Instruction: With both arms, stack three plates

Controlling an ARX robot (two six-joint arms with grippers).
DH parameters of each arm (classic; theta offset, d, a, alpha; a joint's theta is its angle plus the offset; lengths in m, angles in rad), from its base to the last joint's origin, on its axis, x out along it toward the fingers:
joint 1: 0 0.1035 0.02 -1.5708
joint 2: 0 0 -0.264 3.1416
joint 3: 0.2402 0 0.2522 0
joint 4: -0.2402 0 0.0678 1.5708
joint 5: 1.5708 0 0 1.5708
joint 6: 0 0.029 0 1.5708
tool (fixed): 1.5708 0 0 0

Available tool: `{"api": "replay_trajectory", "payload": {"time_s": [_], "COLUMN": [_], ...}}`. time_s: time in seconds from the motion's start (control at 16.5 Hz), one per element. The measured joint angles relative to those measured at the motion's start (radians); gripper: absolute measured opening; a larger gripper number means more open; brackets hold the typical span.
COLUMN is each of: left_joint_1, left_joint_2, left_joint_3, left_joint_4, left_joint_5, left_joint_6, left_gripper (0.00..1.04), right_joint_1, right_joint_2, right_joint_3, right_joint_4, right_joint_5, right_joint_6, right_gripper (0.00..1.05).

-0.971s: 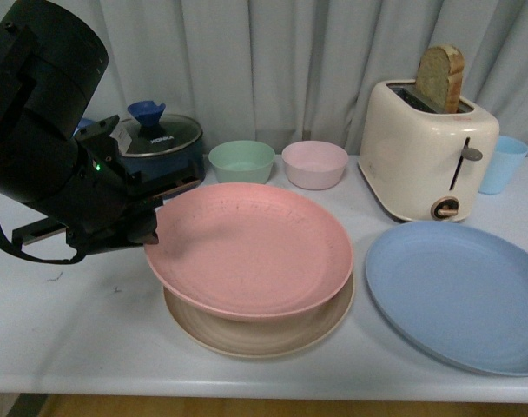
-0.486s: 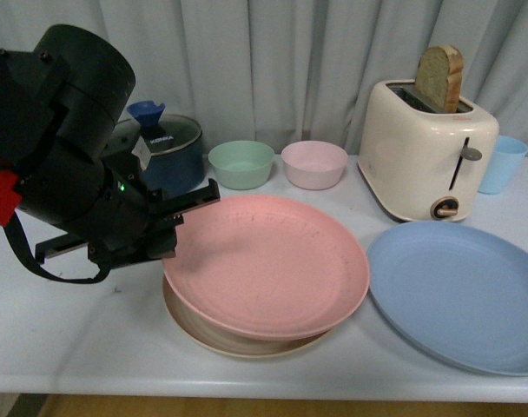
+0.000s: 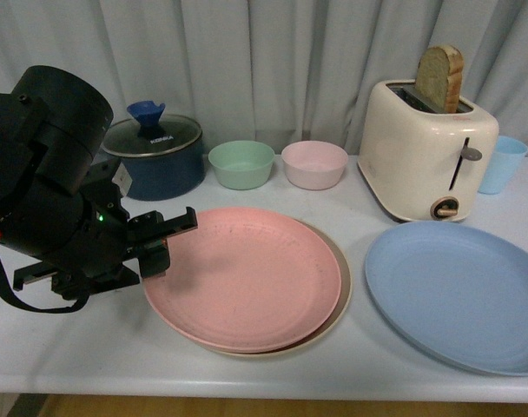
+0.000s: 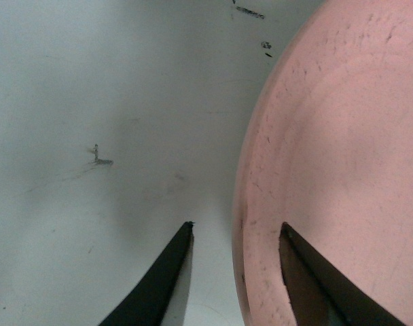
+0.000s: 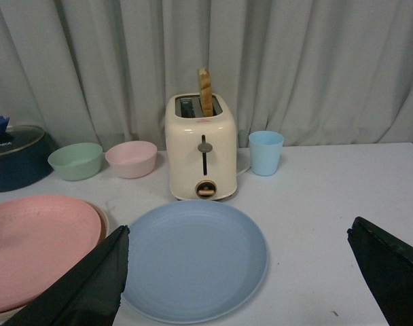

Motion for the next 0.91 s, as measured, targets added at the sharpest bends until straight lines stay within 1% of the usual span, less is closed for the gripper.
{"api": "replay_trajectory", "payload": {"time_s": [0.18, 0.24, 0.3, 0.36, 0.43, 0.55, 0.61, 0.67, 0.91], "left_joint_1": [-0.001, 0.005, 0.011, 0.030, 0.047, 0.071, 0.080, 0.084, 0.102], "left_joint_2": [-0.131, -0.211, -0.288, -0.404, -0.419, -0.423, -0.443, -0.467, -0.579], "left_joint_3": [-0.050, -0.095, -0.149, -0.250, -0.340, -0.527, -0.600, -0.631, -0.682], "left_joint_4": [0.047, 0.114, 0.197, 0.358, 0.659, 0.963, 1.042, 1.080, 1.130], "left_joint_5": [0.008, -0.010, -0.036, -0.148, -0.195, -0.182, -0.170, -0.163, -0.146], "left_joint_6": [0.026, 0.048, 0.064, 0.107, 0.184, 0.346, 0.381, 0.400, 0.430], "left_gripper": [0.71, 0.84, 0.94, 0.98, 0.89, 0.69, 0.60, 0.55, 0.37], "right_joint_1": [0.000, 0.000, 0.000, 0.000, 0.000, 0.000, 0.000, 0.000, 0.000], "right_joint_2": [0.000, 0.000, 0.000, 0.000, 0.000, 0.000, 0.000, 0.000, 0.000], "right_joint_3": [0.000, 0.000, 0.000, 0.000, 0.000, 0.000, 0.000, 0.000, 0.000], "right_joint_4": [0.000, 0.000, 0.000, 0.000, 0.000, -0.001, -0.001, -0.001, 0.000], "right_joint_5": [0.000, 0.000, 0.000, 0.000, 0.000, 0.000, 0.000, 0.000, 0.000], "right_joint_6": [0.000, 0.000, 0.000, 0.000, 0.000, 0.000, 0.000, 0.000, 0.000], "right_gripper": [0.98, 0.98, 0.98, 0.98, 0.98, 0.98, 0.98, 0.98, 0.98]}}
